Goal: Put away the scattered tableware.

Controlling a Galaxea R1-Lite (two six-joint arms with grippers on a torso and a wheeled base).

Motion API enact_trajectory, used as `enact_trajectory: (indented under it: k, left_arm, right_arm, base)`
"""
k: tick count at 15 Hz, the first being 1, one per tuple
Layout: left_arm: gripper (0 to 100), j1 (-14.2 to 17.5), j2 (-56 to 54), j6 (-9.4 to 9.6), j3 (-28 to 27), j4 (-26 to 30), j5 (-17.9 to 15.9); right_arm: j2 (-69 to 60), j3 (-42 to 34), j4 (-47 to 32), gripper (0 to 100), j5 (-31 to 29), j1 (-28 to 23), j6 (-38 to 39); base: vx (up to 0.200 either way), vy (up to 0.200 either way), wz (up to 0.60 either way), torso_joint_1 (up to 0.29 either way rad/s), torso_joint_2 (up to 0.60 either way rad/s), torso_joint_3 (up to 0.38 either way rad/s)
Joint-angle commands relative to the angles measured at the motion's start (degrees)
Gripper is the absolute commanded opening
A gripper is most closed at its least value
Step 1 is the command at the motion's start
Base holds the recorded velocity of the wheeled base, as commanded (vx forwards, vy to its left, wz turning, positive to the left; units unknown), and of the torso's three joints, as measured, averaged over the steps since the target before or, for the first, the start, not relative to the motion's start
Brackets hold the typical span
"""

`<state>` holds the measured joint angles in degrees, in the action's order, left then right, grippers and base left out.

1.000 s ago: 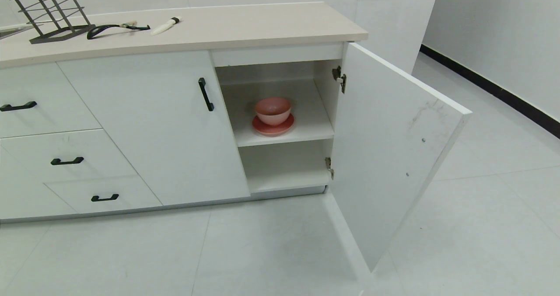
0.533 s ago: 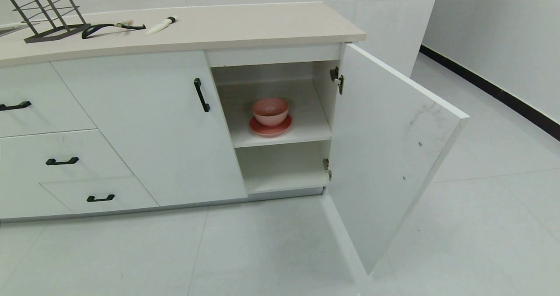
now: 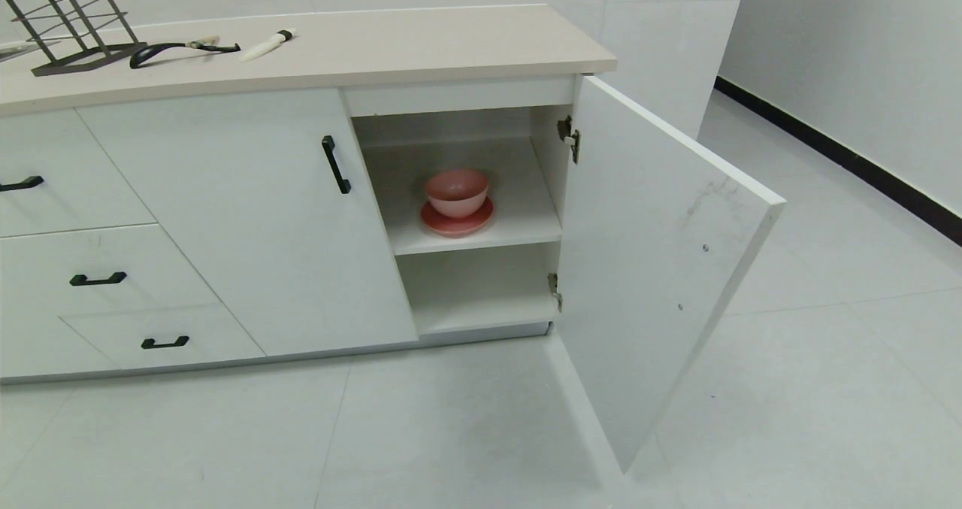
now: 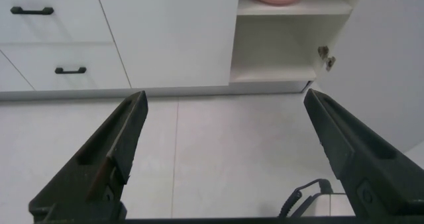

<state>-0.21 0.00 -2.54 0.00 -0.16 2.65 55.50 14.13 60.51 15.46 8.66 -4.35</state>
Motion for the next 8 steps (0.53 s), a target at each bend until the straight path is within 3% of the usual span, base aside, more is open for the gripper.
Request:
enact_trajectory:
  k: [1, 8]
  left_arm:
    - [100, 0.03, 0.00, -0.01, 0.00, -0.02, -0.01]
    - [100, 0.03, 0.00, 0.16, 0.00, -0.02, -0.01]
  right_arm:
    - [25.00, 0.72, 17.44, 0, 7.66, -5.84, -1.80]
    - [33.35, 10.30, 18.85, 0, 12.58, -5.67, -4.61]
  base:
    - [0.000, 0.000, 0.00, 0.000, 0.00, 0.000]
    - [0.000, 0.000, 0.00, 0.000, 0.00, 0.000]
